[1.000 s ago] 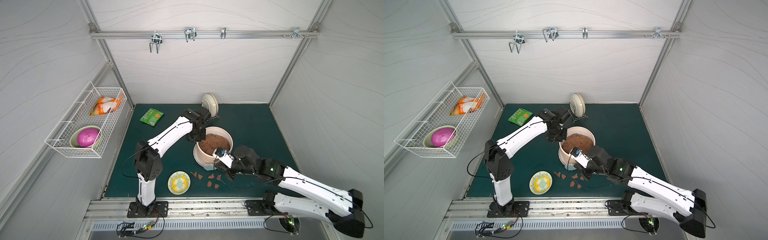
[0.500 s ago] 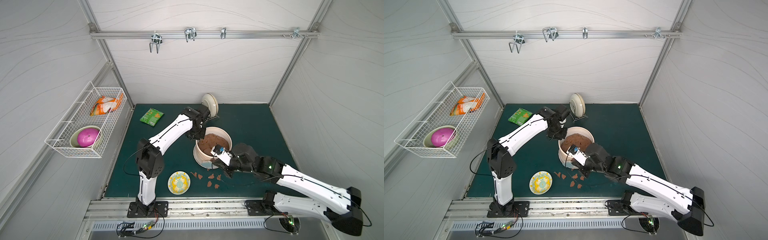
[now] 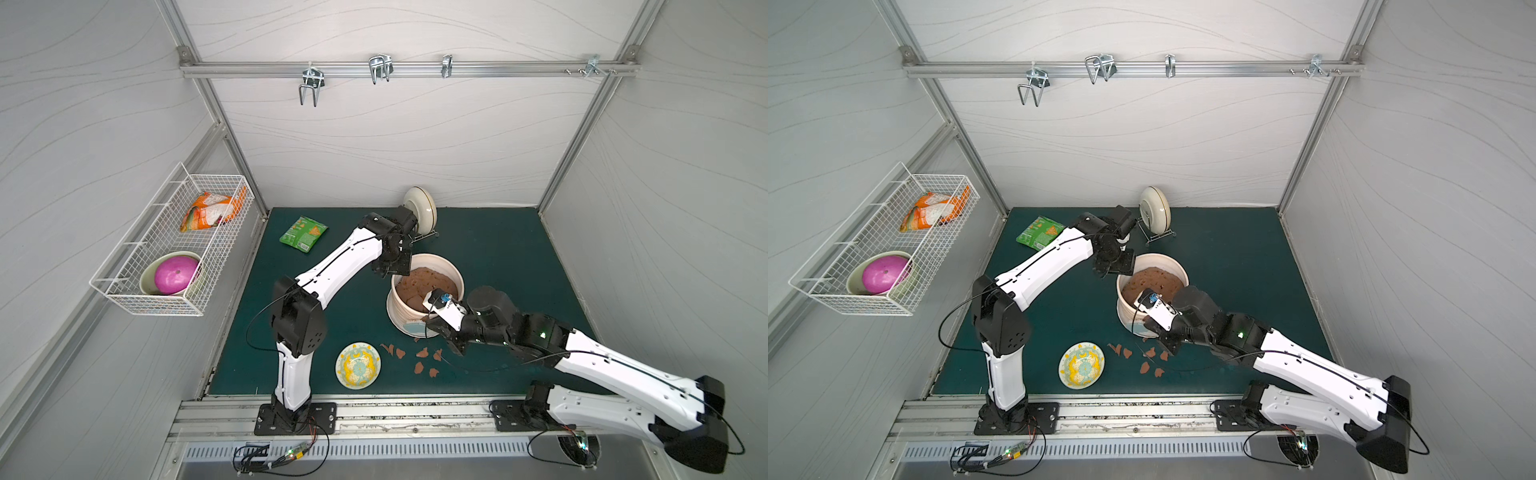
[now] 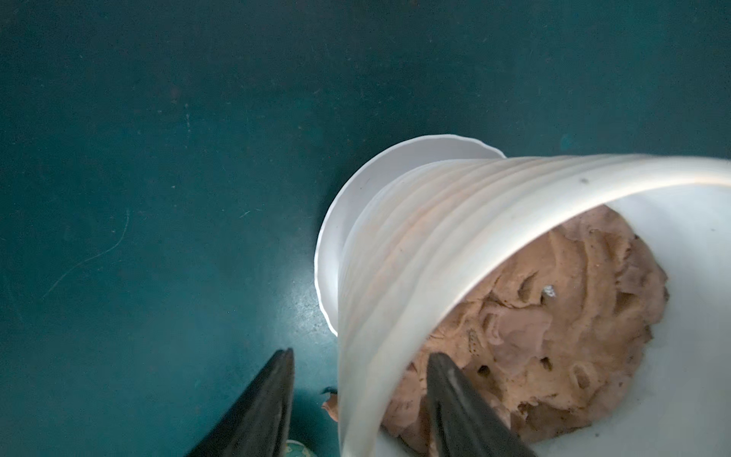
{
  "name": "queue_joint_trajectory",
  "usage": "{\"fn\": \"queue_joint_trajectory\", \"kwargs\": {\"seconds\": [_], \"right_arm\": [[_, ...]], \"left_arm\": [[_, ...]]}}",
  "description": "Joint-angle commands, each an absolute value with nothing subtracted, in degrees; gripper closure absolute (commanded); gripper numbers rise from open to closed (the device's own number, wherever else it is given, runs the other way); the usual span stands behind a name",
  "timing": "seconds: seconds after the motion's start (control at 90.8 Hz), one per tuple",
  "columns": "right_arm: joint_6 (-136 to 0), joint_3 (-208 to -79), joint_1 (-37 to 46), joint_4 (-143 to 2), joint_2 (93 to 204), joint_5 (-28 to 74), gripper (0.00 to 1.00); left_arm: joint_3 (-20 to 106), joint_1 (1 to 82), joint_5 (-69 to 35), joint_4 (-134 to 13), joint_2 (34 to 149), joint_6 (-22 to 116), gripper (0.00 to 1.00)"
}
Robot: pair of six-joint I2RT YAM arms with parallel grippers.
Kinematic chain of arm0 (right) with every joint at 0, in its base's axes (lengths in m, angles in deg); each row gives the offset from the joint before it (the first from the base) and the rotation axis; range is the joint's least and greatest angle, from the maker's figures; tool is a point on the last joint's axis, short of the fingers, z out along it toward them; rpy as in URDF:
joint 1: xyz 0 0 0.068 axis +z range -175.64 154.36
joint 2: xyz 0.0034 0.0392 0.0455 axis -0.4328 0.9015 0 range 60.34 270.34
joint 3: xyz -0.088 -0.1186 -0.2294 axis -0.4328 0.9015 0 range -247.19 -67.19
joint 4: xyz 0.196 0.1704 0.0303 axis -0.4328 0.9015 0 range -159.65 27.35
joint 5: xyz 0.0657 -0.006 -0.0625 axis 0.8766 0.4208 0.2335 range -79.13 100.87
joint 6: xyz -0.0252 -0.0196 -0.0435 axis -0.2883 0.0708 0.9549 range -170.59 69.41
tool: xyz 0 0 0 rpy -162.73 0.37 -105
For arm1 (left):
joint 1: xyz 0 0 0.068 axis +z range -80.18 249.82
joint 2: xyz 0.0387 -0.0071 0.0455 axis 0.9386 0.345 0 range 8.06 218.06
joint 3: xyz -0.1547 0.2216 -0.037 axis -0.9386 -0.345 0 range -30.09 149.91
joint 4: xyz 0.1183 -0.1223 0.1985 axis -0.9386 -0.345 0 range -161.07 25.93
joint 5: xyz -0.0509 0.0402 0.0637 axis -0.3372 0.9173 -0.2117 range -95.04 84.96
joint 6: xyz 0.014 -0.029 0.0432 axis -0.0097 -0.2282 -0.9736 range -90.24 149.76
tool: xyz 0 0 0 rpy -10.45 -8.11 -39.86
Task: Scrub the dried mud off the ceramic pot
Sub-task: Brush off the soil from the pot, then rotate the pot on the tray.
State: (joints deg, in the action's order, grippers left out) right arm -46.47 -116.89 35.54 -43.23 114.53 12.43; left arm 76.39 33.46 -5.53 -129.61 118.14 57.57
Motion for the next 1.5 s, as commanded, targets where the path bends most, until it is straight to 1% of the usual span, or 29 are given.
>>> {"fn": "queue_joint_trajectory", "kwargs": {"seconds": [0.0, 0.143, 0.363, 0.539, 0.693, 1.145, 1.321, 1.486], "right_arm": [[-46.02, -117.47, 35.21, -44.40, 112.83, 12.39, 1.00], [-45.99, -116.63, 35.14, -44.51, 111.81, 12.55, 1.00], [-46.55, -115.30, 35.05, -44.91, 110.17, 12.94, 1.00], [-46.59, -114.25, 34.92, -44.90, 108.67, 13.32, 1.00], [-46.49, -113.77, 34.95, -44.85, 107.96, 13.69, 1.00], [-46.88, -114.20, 34.80, -48.48, 110.24, 12.25, 1.00], [-46.29, -116.06, 34.82, -50.66, 113.05, 11.19, 1.00], [-46.11, -116.91, 34.80, -50.61, 115.62, 6.52, 1.00]], "left_arm": [[72.20, 33.29, -9.32, -127.33, 113.43, 64.93, 0.39], [67.01, 30.92, -9.71, -125.78, 110.05, 72.40, 0.39], [64.81, 26.46, -6.54, -125.79, 107.72, 80.94, 0.40], [64.52, 23.61, -4.54, -128.32, 107.73, 88.28, 0.45], [65.26, 22.15, -4.56, -129.31, 108.62, 92.44, 0.56], [66.05, 21.09, -5.37, -128.90, 110.16, 95.54, 0.78], [67.16, 21.11, -5.31, -128.95, 111.04, 94.73, 0.82], [67.94, 21.26, -4.46, -129.12, 111.50, 92.81, 0.84]]}}
